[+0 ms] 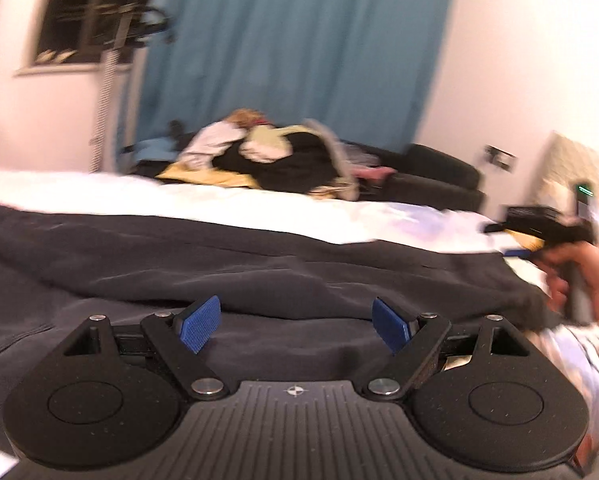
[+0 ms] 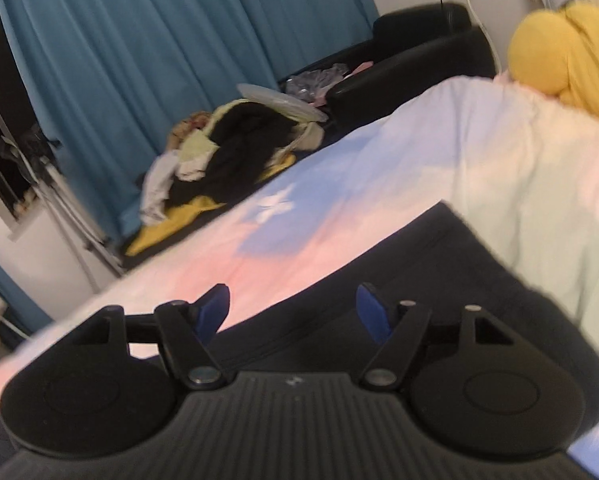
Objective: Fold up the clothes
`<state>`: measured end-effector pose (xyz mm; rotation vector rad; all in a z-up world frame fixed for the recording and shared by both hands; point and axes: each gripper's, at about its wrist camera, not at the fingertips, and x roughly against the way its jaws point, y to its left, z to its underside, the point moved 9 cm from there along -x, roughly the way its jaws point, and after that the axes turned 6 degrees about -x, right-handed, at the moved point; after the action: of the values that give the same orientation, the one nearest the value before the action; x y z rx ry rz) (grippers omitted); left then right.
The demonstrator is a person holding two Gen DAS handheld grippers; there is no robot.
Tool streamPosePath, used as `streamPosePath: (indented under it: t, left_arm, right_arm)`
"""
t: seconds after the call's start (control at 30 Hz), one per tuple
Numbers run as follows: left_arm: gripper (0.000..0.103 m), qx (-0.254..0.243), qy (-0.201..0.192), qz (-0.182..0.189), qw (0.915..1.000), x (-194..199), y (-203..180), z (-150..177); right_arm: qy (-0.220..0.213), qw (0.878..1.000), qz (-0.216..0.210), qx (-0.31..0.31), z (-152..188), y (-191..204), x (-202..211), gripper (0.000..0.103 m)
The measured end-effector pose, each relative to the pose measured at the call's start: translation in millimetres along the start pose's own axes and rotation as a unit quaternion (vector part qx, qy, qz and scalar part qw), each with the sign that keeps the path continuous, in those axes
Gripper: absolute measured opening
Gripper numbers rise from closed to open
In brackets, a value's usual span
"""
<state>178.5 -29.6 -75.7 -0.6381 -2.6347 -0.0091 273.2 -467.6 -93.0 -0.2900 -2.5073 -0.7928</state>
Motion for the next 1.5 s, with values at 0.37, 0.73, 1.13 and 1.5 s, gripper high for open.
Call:
streamPosePath:
  t: [0.37,0.73,1.13,1.5]
  left_arm:
    - [0.084,-0.077,0.019,0.048,0.9957,-37.6,-30.6,24.3]
    - [0.083,-0.095,0.028,0.059,0.9933,-56.9,-39.5,38.8]
    - [0.005,-0.150,0.047,0.052,0.9861,-54.7,-48.1,45.7]
    - [0.013,-0.098,0.043,0.072,0.9917,-45.5,-36.7,42.7]
  right_arm:
    - [0.050,0.959,-0.087,0.266,60.0,90.1,-68.9,0.073]
    - [0.126,0.926,-0.146,0.324,102.5,137.0,-91.6,0.055]
    - [0.075,0.954,-0.092,0.274,76.1,152.1,-90.1,0.005]
    - [0.062,0.964,-0.094,0.240,79.2,144.1,-79.9,0.016]
